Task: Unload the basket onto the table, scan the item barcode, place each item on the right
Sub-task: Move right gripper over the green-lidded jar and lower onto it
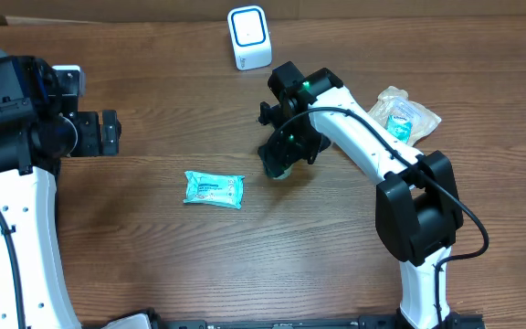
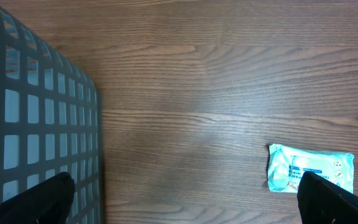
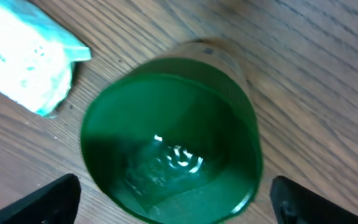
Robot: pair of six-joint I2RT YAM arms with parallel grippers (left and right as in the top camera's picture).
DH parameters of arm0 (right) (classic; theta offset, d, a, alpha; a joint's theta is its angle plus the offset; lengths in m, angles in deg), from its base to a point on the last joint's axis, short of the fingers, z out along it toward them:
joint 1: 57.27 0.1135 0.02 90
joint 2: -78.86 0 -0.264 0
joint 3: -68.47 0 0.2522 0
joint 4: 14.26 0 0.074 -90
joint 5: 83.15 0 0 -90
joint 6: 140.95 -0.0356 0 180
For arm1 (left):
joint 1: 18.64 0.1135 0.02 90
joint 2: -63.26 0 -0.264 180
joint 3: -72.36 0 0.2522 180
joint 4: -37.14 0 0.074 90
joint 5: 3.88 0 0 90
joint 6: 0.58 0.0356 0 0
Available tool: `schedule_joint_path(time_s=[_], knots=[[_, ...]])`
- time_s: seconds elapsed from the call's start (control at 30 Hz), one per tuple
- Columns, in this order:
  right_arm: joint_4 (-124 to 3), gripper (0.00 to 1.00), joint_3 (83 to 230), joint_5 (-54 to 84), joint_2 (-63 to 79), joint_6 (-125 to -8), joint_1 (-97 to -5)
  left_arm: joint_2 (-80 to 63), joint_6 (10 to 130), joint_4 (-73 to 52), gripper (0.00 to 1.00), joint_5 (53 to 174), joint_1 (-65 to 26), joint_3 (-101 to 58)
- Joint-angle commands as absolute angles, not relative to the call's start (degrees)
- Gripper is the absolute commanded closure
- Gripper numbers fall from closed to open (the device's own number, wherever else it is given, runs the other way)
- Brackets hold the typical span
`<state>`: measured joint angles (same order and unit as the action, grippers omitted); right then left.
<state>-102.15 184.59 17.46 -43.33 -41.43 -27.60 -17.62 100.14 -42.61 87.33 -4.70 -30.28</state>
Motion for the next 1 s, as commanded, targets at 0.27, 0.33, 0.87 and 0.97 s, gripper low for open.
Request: schedule_joint_path(time_s=[0.27,0.33,0.87,0.97], knots=[[-114.0,0.0,203.5,4.3,-40.3,-85.4,-27.3,-17.0,101.0,-42.4,0.0,87.2,-4.4,-31.3],[-113.3,0.0,203.4,4.3,-40.1,-92.7,-27.3,-17.0,101.0,-42.4,0.0,87.2,-4.4,-31.3],[-94.1,0.05,184.5,6.5,-40.3,-99.2,-25.7,-17.0,101.0,-42.4,0.0,87.2,-4.4,-31.3],[-94.1,0.04,184.5,6.4,-40.3,-99.2,-24.7,-17.0,101.0,-42.4,0.0,87.2,-4.4,-31.3]])
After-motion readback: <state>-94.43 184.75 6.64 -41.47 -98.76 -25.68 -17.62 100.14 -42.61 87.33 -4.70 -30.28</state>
